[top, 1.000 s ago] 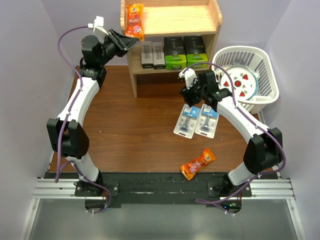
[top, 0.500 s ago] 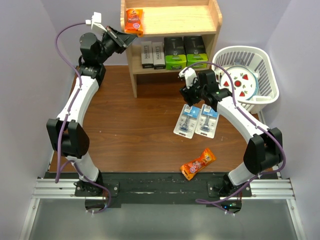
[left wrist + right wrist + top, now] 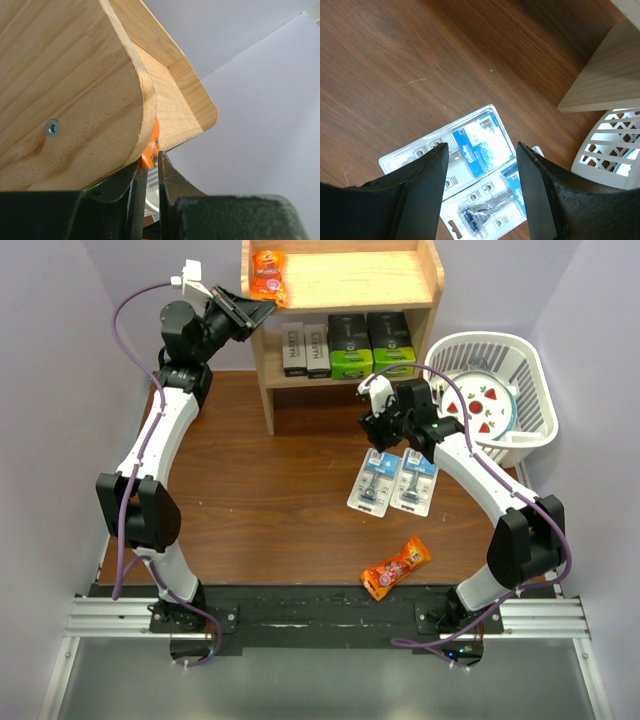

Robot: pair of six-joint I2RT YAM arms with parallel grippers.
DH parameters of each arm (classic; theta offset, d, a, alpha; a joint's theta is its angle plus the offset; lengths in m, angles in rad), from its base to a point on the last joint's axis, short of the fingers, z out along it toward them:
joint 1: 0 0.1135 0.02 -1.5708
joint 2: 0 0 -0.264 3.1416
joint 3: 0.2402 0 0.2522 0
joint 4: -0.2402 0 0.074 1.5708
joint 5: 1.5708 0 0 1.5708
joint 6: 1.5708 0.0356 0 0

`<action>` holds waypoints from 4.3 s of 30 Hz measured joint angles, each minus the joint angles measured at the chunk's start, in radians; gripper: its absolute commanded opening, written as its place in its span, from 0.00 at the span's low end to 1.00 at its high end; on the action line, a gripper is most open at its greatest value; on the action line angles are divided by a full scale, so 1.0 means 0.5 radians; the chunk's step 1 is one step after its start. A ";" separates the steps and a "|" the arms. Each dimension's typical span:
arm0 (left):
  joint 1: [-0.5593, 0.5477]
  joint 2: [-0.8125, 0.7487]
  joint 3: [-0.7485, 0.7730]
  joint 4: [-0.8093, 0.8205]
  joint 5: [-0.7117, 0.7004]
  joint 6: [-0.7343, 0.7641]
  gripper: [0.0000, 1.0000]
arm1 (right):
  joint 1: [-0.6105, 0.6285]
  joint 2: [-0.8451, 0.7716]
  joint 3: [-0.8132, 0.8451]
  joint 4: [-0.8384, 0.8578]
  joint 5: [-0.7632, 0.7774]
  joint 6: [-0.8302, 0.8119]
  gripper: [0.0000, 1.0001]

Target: Place and organize the shaving razors onto the shelf

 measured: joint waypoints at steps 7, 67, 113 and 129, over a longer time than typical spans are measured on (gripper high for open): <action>0.001 -0.014 -0.002 -0.011 0.018 -0.032 0.45 | 0.000 0.011 0.033 -0.018 0.000 -0.004 0.61; -0.620 -0.531 -1.897 -0.190 1.161 1.870 0.81 | 0.332 -0.146 -0.224 -1.459 -0.340 -2.606 0.00; -1.195 0.350 -1.752 -0.137 1.214 2.063 0.08 | 0.413 -0.557 -0.555 -0.781 -0.225 -1.666 0.47; -1.015 -0.323 -1.560 -0.746 1.012 2.380 0.00 | -0.009 -0.571 -0.522 -0.190 0.211 -1.034 0.46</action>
